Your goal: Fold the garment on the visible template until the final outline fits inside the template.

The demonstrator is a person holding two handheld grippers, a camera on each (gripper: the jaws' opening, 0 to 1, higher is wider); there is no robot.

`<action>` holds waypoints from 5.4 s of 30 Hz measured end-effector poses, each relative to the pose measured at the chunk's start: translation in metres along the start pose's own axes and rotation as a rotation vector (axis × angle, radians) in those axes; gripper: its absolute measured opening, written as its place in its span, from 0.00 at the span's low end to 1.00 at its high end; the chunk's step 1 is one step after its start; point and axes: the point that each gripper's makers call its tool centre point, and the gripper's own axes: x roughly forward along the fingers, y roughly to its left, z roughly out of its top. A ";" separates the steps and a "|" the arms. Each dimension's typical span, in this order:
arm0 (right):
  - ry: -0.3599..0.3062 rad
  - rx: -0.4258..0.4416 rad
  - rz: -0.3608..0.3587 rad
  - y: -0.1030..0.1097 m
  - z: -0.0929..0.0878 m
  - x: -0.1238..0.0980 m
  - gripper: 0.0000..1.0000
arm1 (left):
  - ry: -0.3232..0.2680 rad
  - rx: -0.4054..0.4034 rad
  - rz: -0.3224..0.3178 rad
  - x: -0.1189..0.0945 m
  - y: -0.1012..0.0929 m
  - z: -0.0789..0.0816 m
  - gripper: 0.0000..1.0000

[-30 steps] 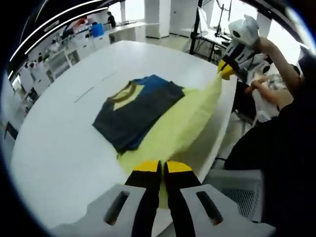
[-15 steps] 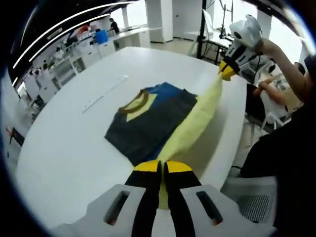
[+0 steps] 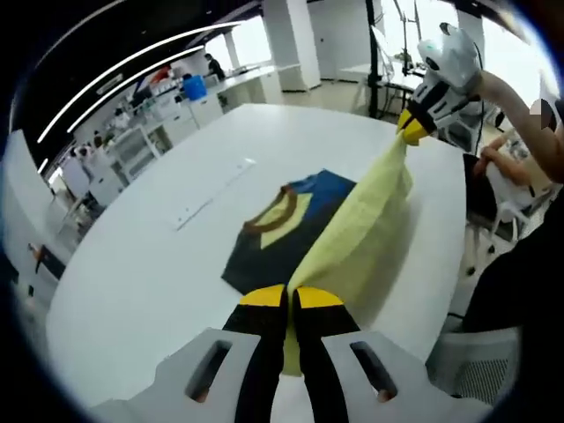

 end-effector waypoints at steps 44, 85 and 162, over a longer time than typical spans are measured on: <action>0.038 -0.051 -0.148 -0.089 0.003 0.157 0.00 | -0.054 -0.048 0.101 0.150 0.098 -0.019 0.01; 0.050 -0.237 -0.051 -0.097 -0.030 0.195 0.13 | 0.035 0.031 0.065 0.177 0.117 -0.080 0.13; 0.040 0.555 0.069 -0.027 -0.080 0.116 0.34 | -0.070 -0.531 -0.030 0.092 0.040 -0.116 0.40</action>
